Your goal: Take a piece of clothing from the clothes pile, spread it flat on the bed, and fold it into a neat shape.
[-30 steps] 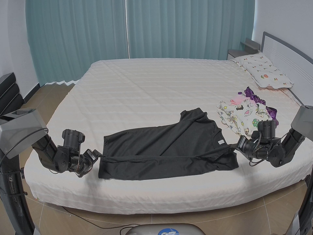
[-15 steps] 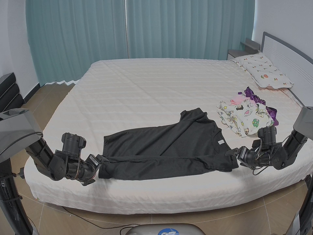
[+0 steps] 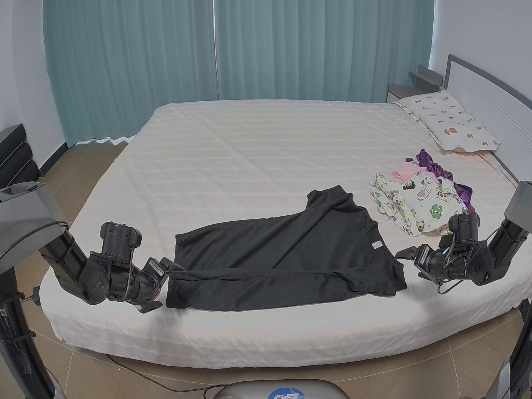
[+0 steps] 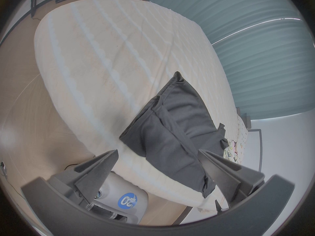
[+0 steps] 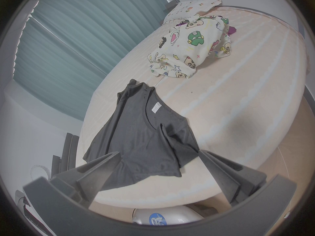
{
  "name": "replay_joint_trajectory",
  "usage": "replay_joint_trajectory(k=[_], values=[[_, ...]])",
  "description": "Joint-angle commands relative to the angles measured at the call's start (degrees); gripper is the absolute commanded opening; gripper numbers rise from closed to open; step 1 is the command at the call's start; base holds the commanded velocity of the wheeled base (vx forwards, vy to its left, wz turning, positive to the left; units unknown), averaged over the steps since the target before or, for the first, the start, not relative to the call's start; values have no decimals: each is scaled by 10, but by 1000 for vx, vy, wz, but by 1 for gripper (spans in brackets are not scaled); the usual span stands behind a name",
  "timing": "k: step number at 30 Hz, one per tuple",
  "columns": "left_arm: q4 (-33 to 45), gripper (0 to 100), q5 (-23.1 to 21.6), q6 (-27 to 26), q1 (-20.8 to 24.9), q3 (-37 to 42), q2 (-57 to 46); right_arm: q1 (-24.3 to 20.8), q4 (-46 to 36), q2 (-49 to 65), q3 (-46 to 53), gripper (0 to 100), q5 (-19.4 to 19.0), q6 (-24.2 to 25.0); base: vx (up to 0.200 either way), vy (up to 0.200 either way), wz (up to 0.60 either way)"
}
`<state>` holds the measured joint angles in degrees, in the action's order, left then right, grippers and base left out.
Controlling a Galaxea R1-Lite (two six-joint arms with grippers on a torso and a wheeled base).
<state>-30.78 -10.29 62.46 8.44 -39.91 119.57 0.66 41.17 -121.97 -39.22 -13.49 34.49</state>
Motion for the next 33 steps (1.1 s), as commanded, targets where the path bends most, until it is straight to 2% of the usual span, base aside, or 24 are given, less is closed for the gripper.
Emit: replay_joint_trajectory(k=[1, 4, 16, 22, 33], values=[[-1, 100, 0, -1, -2, -1, 1, 1, 1, 0, 0, 100, 0, 0, 200, 0, 0], [-1, 100, 0, -4, -1, -1, 4, 1, 1, -1, 0, 100, 0, 0, 200, 0, 0], [-2, 100, 0, -3, 0, 4, 7, -17, 1, -39, 3, 100, -9, 0, 0, 0, 0], [-2, 100, 0, -3, 0, 0, 9, -29, 1, -56, -1, 100, -50, -6, 0, 0, 0], [-2, 100, 0, -3, 0, -4, 12, -29, 1, -84, -26, 100, -57, -4, 0, 0, 0]])
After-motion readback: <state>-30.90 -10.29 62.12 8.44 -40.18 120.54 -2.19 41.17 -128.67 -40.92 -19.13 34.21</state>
